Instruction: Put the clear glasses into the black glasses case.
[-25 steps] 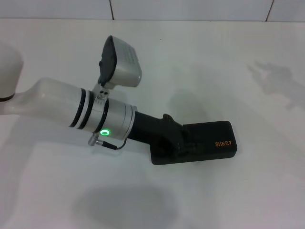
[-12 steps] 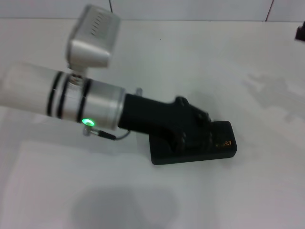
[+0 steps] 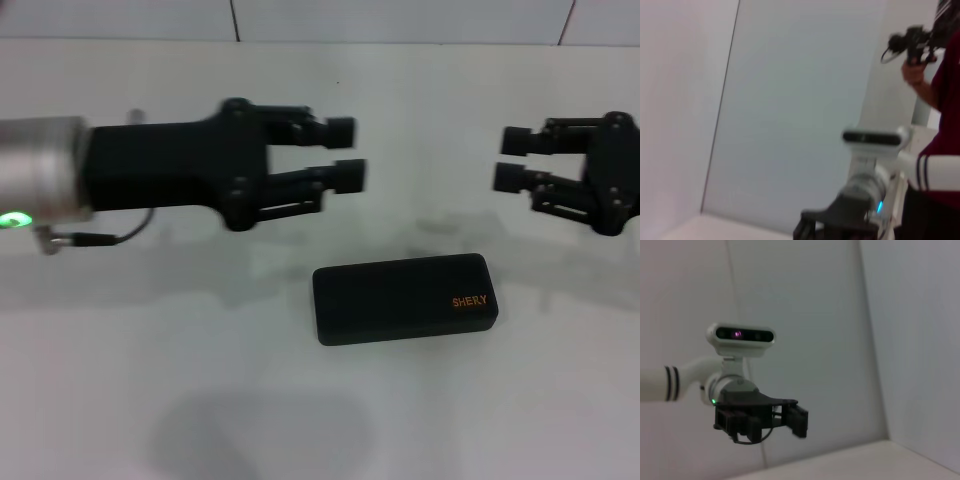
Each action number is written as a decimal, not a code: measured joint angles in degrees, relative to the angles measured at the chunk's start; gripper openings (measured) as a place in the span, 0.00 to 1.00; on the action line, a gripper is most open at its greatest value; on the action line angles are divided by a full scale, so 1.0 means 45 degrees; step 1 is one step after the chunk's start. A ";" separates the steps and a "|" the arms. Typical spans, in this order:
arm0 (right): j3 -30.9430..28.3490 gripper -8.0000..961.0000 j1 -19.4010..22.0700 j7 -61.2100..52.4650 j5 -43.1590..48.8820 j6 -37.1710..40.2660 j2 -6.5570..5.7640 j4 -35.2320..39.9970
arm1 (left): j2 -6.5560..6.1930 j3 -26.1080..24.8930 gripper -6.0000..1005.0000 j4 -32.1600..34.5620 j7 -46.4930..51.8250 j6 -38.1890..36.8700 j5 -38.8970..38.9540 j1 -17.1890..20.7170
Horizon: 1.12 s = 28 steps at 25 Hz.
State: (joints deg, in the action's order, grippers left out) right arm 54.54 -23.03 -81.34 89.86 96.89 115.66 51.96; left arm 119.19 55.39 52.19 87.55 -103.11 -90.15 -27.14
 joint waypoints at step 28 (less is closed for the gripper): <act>0.1796 0.76 -0.1847 0.0417 -0.0380 0.1245 0.0002 -0.1559 | -0.0654 -0.1624 0.59 -0.1644 -0.1390 -0.1198 -0.0228 0.0728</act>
State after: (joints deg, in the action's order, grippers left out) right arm 62.62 -31.34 -79.46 88.15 102.49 115.66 44.95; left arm 116.25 48.08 44.79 81.30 -108.50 -91.18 -23.86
